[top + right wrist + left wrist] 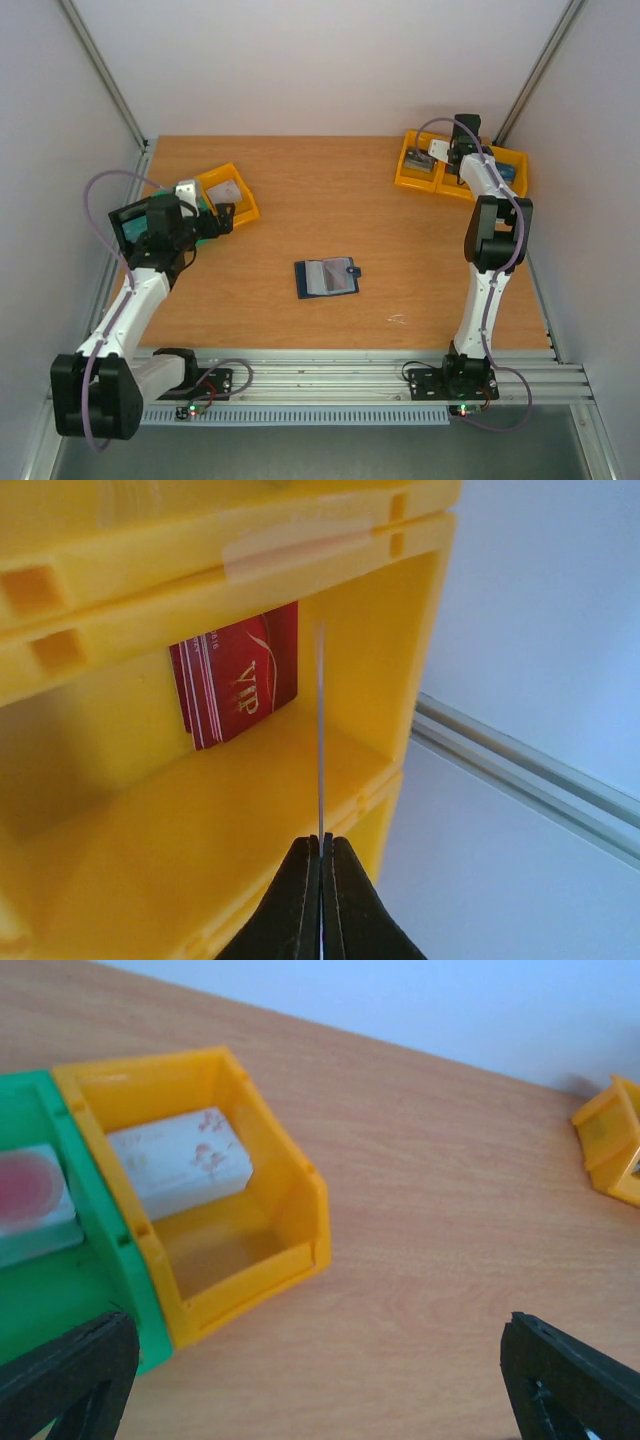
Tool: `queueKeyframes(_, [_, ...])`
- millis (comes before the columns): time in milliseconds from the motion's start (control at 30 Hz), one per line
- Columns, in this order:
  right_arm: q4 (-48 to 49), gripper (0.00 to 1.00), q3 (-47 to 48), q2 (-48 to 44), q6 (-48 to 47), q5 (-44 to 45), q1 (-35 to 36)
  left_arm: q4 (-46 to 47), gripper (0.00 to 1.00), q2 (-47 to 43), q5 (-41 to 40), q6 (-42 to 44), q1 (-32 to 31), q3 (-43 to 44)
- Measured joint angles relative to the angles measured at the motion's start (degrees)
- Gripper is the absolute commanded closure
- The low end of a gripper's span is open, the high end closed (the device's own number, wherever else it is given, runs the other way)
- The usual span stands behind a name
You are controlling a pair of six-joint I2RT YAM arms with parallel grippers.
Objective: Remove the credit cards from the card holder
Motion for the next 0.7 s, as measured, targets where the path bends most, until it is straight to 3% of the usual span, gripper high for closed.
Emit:
queueKeyframes(200, [2.95, 0.99, 0.33, 3.10, -0.52, -2.84, -1.31, 2.58, 0.01, 5.25, 0.66, 1.03, 0.00, 4.90])
queueKeyframes(700, [4.11, 0.99, 5.33, 6.32, 1.60, -10.38, -3.32, 4.42, 0.01, 9.51, -0.66, 2.99, 0.00, 6.03])
